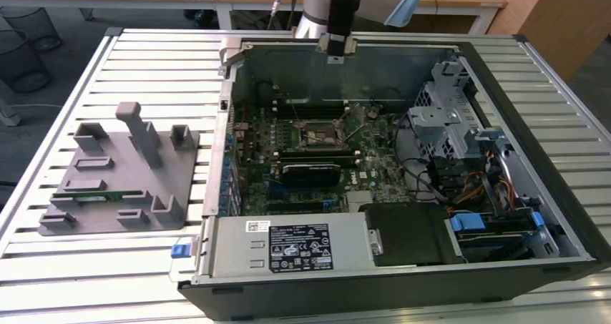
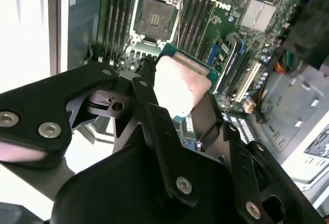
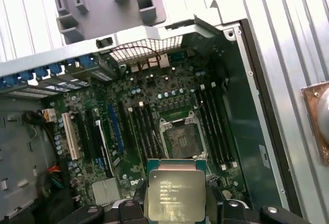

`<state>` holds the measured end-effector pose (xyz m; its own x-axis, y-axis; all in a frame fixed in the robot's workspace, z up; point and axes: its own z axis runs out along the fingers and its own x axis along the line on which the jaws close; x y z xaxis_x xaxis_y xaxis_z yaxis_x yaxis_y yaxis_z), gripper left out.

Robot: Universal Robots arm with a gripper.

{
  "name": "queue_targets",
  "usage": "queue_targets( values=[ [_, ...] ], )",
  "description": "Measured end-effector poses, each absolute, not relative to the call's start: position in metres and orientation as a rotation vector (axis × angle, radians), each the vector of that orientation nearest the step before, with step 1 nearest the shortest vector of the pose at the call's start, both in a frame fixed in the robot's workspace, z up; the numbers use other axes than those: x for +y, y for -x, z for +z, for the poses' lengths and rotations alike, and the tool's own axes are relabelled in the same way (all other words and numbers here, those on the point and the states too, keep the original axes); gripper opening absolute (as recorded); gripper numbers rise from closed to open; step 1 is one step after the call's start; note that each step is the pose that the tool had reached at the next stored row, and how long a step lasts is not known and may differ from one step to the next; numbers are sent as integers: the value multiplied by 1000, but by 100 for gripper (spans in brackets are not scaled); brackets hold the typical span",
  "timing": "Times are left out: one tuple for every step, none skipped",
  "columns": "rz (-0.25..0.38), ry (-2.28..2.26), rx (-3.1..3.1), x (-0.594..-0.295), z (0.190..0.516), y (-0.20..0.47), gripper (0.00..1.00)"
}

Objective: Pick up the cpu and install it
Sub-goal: 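Place the cpu into insertion slot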

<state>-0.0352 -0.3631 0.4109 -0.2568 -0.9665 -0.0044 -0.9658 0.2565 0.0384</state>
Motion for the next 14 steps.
queue_targets(
  values=[
    [-51,-1926,-2456,-363,411,35,53],
    [-51,-1947,-2438,-363,411,35,53],
    [-51,-1970,-2420,-363,411,35,53],
    [-51,-1991,-2403,-363,411,35,53],
    [-50,-2014,-2383,-363,410,35,53],
    [-50,-2035,-2364,-363,410,35,53],
    [-50,-2056,-2346,-363,410,35,53],
    [-49,-2077,-2327,-363,410,35,53],
    [-49,-2098,-2307,-363,410,35,53],
    [-49,-2119,-2288,-363,410,35,53],
    [-48,-2139,-2269,-363,410,35,53],
    [-48,-2157,-2251,-363,409,35,53],
    [-48,-2173,-2235,-363,409,35,53],
    [-48,-2184,-2225,-363,409,35,53]
  ],
)
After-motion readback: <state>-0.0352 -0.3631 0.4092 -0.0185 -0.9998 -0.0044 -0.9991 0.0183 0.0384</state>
